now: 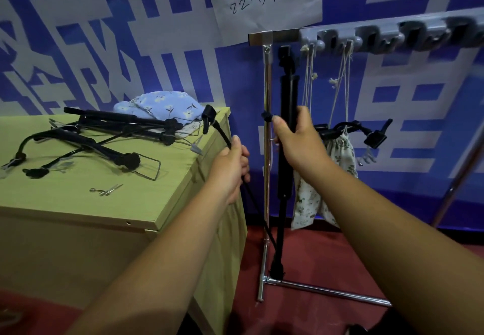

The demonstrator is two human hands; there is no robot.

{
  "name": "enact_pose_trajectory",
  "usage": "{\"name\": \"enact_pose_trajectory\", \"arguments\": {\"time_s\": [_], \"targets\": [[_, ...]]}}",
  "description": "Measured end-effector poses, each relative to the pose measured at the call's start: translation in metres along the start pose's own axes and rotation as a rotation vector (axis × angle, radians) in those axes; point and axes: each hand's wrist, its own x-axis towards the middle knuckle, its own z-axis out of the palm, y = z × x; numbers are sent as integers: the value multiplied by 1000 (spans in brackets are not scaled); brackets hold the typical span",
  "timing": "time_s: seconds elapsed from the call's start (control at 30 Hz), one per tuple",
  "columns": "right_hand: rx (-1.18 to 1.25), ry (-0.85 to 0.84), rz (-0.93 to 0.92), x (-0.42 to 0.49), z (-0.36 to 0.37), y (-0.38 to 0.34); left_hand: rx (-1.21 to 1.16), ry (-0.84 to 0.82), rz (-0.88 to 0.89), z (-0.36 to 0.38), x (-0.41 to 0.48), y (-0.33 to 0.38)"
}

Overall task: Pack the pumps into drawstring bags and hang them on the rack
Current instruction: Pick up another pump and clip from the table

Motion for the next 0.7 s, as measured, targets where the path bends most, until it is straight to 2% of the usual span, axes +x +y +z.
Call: {"name": "enact_pose_trajectory", "arguments": {"time_s": [0.1, 0.23, 0.33, 0.53, 0.7], "targets": [[-41, 33, 11, 9, -13, -6, 102, 0, 40, -10, 2, 3], [-66, 15, -3, 11, -15, -8, 139, -4, -15, -12, 2, 4], [88, -38, 18, 10, -10, -5, 68, -58, -43, -7, -4, 9], [397, -168, 175, 4, 1, -1, -140, -127, -137, 1, -16, 23], [351, -141, 101, 1, 9, 5, -236, -131, -83, -5, -16, 20]]}}
